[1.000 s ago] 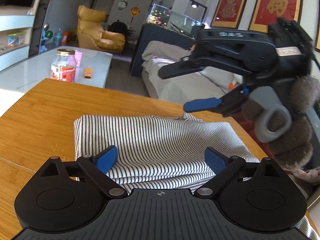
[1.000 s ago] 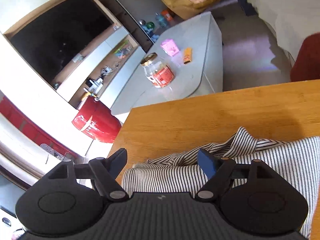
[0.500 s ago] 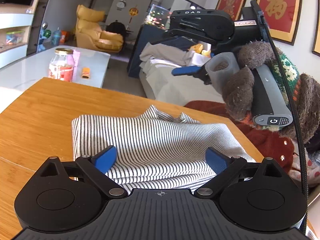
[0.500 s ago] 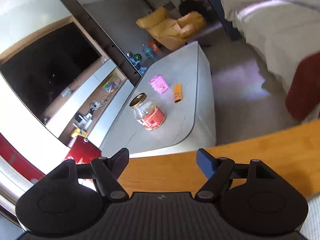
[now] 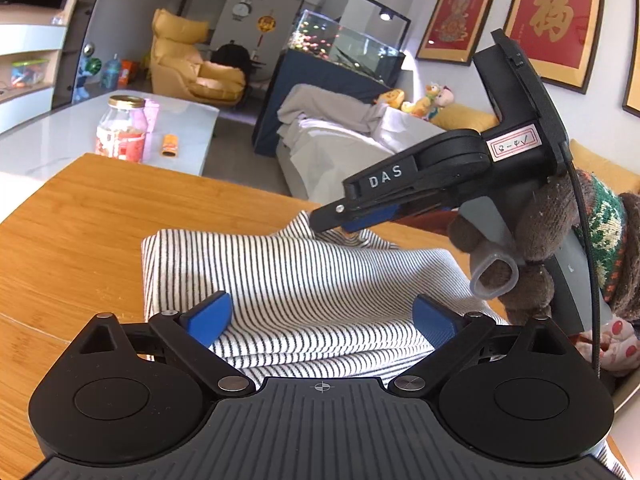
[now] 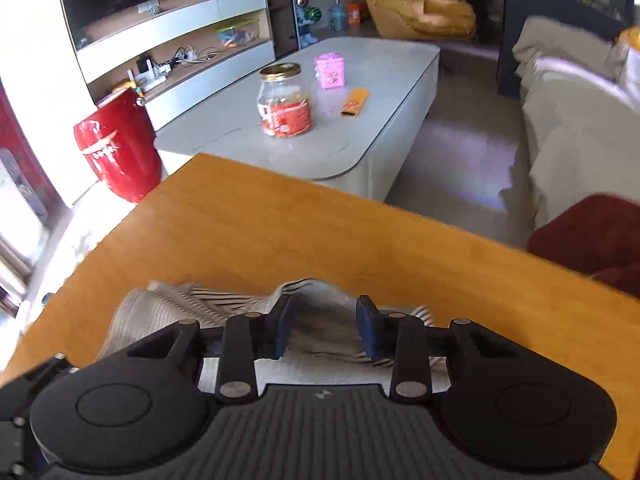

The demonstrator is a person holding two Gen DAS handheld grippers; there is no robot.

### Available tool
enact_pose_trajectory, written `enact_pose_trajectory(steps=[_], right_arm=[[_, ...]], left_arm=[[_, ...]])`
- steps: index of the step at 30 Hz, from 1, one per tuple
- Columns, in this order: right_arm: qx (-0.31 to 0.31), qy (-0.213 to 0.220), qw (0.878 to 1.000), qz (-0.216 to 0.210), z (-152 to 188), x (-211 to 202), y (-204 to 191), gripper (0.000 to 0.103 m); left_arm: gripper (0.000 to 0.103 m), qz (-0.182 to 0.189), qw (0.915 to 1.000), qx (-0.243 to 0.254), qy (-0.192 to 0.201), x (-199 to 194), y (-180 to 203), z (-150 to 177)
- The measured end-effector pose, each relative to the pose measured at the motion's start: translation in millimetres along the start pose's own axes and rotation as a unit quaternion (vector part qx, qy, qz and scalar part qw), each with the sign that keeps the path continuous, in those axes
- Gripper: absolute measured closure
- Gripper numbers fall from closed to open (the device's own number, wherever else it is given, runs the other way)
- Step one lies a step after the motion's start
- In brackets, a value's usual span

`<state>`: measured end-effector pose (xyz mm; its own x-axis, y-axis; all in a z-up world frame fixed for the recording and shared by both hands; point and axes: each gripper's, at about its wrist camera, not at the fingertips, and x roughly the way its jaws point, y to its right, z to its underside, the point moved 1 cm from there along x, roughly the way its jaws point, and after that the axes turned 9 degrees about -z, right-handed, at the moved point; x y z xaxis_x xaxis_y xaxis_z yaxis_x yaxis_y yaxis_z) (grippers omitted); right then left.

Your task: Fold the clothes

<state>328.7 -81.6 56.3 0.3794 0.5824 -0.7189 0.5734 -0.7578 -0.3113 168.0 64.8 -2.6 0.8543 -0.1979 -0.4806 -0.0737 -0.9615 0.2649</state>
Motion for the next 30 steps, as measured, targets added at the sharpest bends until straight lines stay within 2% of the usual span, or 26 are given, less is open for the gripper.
enact_pose_trajectory(steps=[2,5,8,12,16,18,23,25,28,30], right_arm=[[0.053,-0.012,0.998,-0.044,2,13,1,0.068],[0.059,-0.009,0.997,-0.04,0,29,-5,0.068],[0.006,0.024,0.999,0.024,-7,23,-12,0.072],[-0.067,0.078,0.986,0.131,-15,-6,-4,0.072],[-0.008,0.106,0.989,0.1,1,-55,26,0.071],[0.012,0.103,0.991,0.087,23,-72,40,0.068],[0.043,0.068,0.99,0.117,83,-74,71,0.067],[0.052,0.086,0.988,0.114,101,-77,80,0.064],[0.064,0.091,0.987,0.117,108,-79,83,0.05],[0.074,0.094,0.986,0.114,106,-81,85,0.049]], left_arm=[[0.003,0.0,1.0,0.0,0.0,0,1,0],[0.003,-0.003,1.0,-0.003,-0.002,0,0,0],[0.003,-0.004,1.0,-0.005,-0.003,1,-1,-1],[0.002,0.001,1.0,-0.005,-0.002,1,-1,0],[0.0,0.008,0.9999,-0.009,-0.008,3,-5,-1],[0.0,0.014,0.9996,-0.01,-0.021,7,-6,-4],[0.0,0.015,0.9986,0.018,-0.047,14,-5,-13],[0.0,0.008,0.9979,0.037,-0.052,15,-5,-14],[0.0,-0.016,0.9963,0.062,-0.057,19,-10,-19],[0.0,-0.023,0.9962,0.059,-0.06,18,-16,-25]])
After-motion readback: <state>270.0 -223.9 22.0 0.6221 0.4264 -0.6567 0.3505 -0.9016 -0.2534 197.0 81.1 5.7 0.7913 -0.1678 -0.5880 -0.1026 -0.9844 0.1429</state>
